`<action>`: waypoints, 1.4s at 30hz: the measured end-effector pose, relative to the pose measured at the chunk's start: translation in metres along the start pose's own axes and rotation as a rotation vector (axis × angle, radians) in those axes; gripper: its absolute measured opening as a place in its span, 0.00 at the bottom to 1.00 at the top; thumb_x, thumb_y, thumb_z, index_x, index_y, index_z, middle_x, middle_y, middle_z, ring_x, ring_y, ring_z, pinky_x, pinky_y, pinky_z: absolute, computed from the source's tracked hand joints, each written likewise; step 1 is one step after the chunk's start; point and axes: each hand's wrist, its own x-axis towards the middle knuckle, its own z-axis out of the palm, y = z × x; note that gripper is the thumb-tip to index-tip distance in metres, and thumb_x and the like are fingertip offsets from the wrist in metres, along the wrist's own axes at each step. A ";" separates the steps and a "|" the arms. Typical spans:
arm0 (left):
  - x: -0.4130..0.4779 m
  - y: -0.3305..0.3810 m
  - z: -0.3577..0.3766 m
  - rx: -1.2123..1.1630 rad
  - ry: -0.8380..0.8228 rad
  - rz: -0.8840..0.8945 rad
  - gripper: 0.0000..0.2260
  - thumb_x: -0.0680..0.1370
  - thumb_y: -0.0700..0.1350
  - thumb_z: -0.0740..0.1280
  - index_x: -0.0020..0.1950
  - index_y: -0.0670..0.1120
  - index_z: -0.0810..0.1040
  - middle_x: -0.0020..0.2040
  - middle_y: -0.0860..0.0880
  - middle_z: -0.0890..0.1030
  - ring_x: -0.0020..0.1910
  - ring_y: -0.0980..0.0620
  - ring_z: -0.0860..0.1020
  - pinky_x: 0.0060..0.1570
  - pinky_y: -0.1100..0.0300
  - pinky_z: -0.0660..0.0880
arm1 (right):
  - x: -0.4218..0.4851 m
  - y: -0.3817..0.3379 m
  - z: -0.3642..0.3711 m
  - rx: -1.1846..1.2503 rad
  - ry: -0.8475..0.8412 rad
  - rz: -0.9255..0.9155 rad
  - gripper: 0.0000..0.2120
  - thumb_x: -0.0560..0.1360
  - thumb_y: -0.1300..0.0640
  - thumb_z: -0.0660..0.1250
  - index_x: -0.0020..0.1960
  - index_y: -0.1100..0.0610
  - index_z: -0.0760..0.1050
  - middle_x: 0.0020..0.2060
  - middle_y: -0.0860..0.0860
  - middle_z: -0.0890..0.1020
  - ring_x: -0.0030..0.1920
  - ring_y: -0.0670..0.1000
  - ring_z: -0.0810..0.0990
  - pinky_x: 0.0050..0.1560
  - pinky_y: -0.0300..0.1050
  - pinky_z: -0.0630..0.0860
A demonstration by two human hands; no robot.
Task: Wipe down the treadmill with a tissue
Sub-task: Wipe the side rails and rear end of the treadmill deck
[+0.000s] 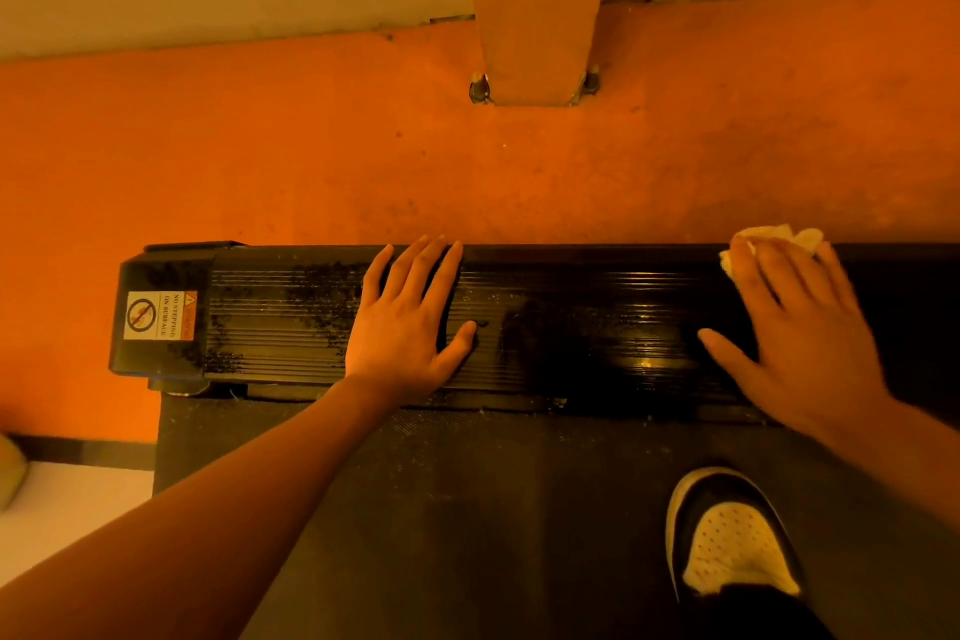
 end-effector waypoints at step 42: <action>-0.001 -0.002 0.003 -0.007 0.030 0.025 0.35 0.83 0.65 0.50 0.85 0.48 0.53 0.82 0.43 0.61 0.82 0.42 0.58 0.80 0.40 0.53 | -0.051 -0.028 0.018 -0.011 -0.053 0.052 0.40 0.82 0.30 0.39 0.84 0.54 0.56 0.84 0.51 0.54 0.84 0.54 0.50 0.80 0.68 0.50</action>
